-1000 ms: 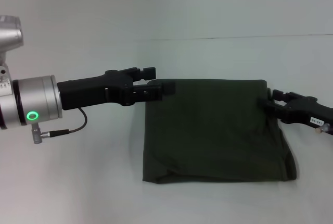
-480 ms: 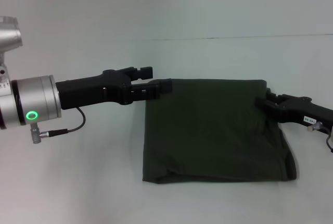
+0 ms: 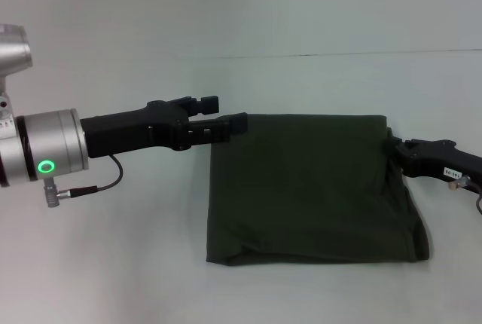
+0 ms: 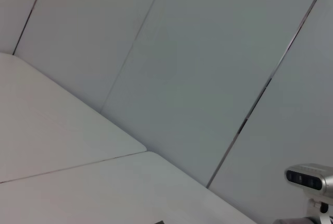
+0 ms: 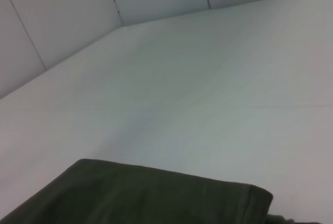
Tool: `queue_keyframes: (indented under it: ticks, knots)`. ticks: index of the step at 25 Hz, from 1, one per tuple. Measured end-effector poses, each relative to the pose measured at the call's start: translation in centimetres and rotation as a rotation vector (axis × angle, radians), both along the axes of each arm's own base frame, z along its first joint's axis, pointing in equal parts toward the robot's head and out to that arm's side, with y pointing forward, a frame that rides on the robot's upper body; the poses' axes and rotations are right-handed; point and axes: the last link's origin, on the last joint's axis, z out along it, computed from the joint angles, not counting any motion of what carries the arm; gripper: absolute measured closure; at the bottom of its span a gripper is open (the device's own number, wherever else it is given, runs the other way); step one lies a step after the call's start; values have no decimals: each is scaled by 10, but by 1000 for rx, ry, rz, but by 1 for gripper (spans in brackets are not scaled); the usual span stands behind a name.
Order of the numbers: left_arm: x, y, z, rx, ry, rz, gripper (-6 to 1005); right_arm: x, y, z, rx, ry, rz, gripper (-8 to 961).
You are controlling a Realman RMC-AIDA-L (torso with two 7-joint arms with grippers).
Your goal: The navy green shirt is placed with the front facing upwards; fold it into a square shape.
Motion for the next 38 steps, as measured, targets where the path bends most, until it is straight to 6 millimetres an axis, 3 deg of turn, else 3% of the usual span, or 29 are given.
queue_keyframes:
  ticks: [2, 13, 26, 32, 38]
  knots:
    - [0, 0, 0, 1, 0, 1, 97, -1, 0, 0, -3, 2, 4, 923]
    - [-3, 0, 0, 8, 1, 15, 99, -2, 1, 15, 47, 25, 25, 954]
    - [-3, -1, -1, 8, -5, 19, 102, 0, 15, 22, 85, -20, -10, 870]
    - [-4, -1, 0, 8, -7, 24, 103, 10, 7, 21, 97, -44, -33, 832]
    - [-5, -1, 0, 8, -7, 26, 104, 18, -6, 36, 177, 17, -33, 793]
